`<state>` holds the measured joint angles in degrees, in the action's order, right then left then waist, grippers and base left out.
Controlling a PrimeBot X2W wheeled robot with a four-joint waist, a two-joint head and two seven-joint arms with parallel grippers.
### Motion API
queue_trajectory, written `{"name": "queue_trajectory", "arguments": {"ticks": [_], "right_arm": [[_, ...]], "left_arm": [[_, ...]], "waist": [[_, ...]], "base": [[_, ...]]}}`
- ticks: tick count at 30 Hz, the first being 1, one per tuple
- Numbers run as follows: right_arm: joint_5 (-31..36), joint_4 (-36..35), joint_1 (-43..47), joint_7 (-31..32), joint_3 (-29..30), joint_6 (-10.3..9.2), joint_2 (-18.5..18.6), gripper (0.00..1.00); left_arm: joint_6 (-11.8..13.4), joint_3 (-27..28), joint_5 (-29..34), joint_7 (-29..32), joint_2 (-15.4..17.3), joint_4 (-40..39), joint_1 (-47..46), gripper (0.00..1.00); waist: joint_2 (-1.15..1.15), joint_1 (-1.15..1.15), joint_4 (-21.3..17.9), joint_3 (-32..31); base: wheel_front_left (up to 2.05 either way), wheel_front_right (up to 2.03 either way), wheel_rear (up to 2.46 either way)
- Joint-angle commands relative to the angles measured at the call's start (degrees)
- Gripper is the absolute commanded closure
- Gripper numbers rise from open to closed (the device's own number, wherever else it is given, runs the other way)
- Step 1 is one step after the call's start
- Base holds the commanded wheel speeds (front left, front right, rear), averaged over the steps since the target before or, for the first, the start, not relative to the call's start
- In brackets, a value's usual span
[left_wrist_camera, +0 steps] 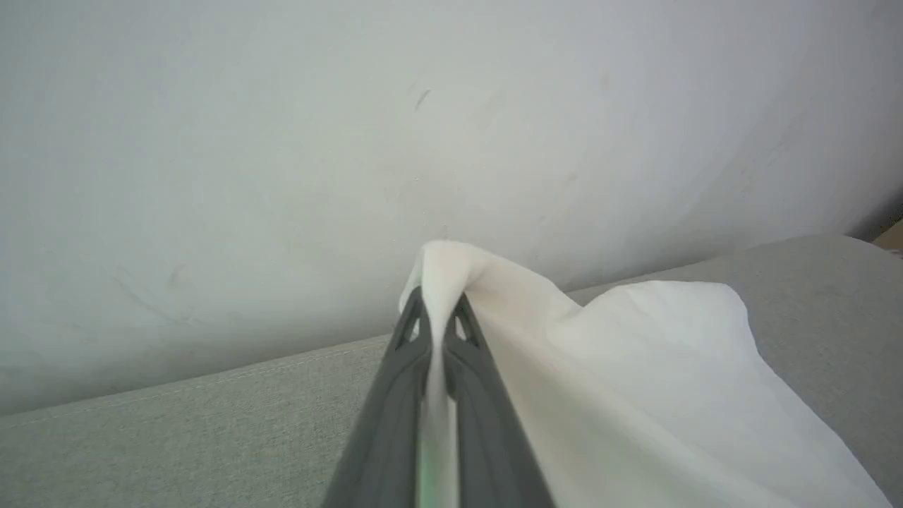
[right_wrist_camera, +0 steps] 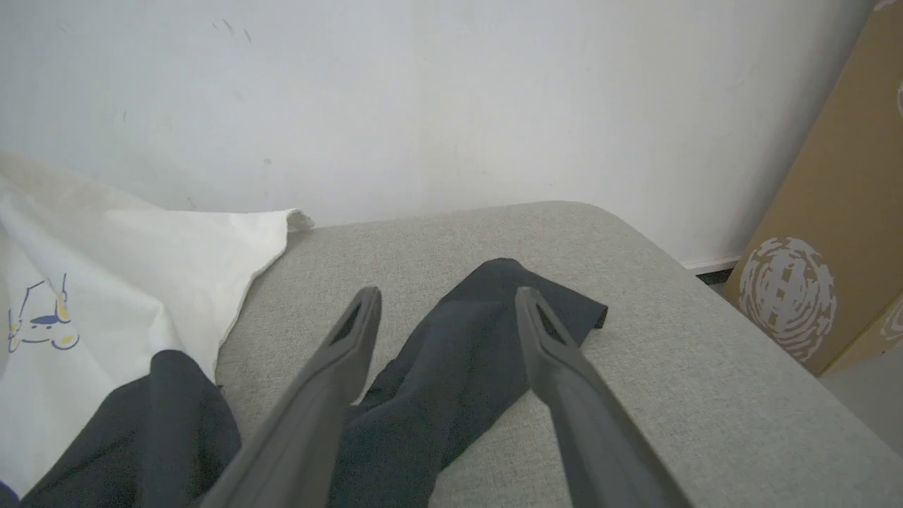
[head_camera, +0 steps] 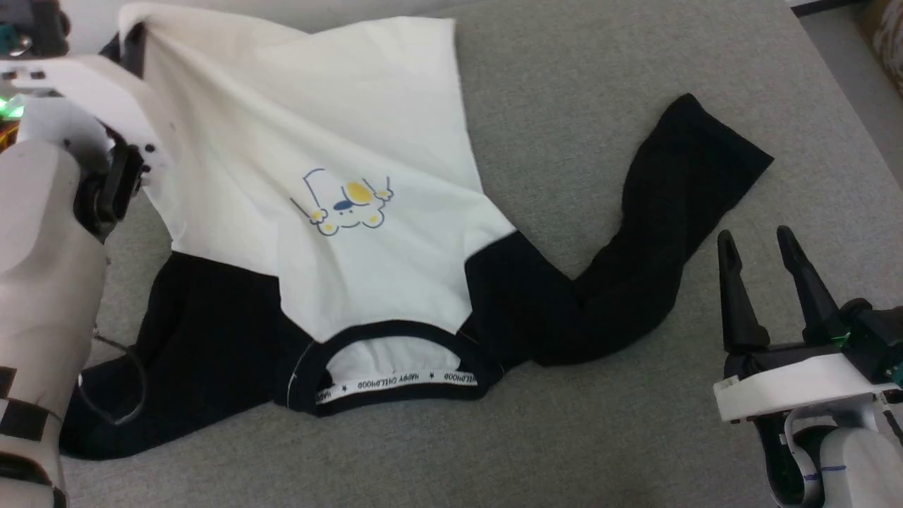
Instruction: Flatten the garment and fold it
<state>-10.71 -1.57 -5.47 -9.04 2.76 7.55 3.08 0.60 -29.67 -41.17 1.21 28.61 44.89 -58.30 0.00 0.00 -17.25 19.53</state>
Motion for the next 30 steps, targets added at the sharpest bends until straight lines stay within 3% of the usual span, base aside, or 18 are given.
{"name": "queue_trajectory", "arguments": {"ticks": [1, 2, 3, 6, 10, 16, 19, 24, 30], "right_arm": [[0.2, 0.3, 0.0, 0.4, 0.0, -0.06, -0.2, 0.0], [0.2, 0.7, 0.1, 0.9, 0.0, -0.06, -0.2, 0.0], [0.1, 1.2, 0.2, 1.5, 0.0, -0.06, -0.2, 0.0], [0.0, 2.5, 0.3, 3.2, 0.1, -0.06, -0.2, 0.0], [0.2, 3.9, 0.2, 6.2, 1.1, -0.06, -0.2, 0.0], [2.9, 5.6, -2.8, 15.1, 5.4, -0.06, 1.8, 0.0], [3.4, 7.7, -5.1, 23.2, 7.0, -0.06, 3.7, 0.0], [3.6, 11.2, -8.9, 35.2, 9.7, -0.06, 7.2, 0.0], [4.9, 16.1, -10.1, 41.8, 14.3, -0.06, 9.7, 0.0]], "left_arm": [[0.3, 0.1, 0.7, -1.0, 0.2, 0.9, -0.2, 1.0], [-0.2, -0.4, 1.0, -1.4, 0.0, 1.8, 0.0, 1.0], [-1.2, -0.9, 1.0, -1.6, -0.4, 2.5, 0.5, 0.0], [-2.4, -2.2, 1.9, -3.6, -1.0, 4.7, 1.5, 0.0], [-2.4, -1.6, 2.2, -10.9, -2.2, 5.5, 2.3, 0.0], [-2.6, -0.2, 3.4, -16.0, -4.0, 0.3, 6.0, 0.0], [-2.4, 1.0, 4.7, -16.2, -4.5, -5.8, 10.7, 0.0], [1.1, 5.6, 7.7, -16.2, -5.5, -21.1, 23.2, 0.0], [5.2, 8.9, 12.5, -16.2, -7.8, -38.5, 40.0, 0.0]], "waist": [[0.0, 0.0, 0.7, -0.3], [0.0, 0.0, 0.9, -0.4], [0.0, 0.0, 1.1, -0.4], [0.0, 0.0, 2.0, -0.7], [0.0, 0.0, 3.7, -2.0], [0.0, 0.0, 8.4, -5.3], [0.0, 0.0, 11.4, -6.8], [0.0, 0.0, 17.2, -8.5], [0.0, 0.0, 23.3, -9.3]], "base": [[0.0, 0.0, 0.0], [0.0, 0.0, 0.0], [0.0, 0.0, 0.0], [0.0, 0.0, 0.0], [0.0, 0.0, 0.0], [0.0, 0.0, 0.0], [0.0, 0.0, 0.0], [0.0, 0.0, 0.0], [0.0, 0.0, 0.0]]}}
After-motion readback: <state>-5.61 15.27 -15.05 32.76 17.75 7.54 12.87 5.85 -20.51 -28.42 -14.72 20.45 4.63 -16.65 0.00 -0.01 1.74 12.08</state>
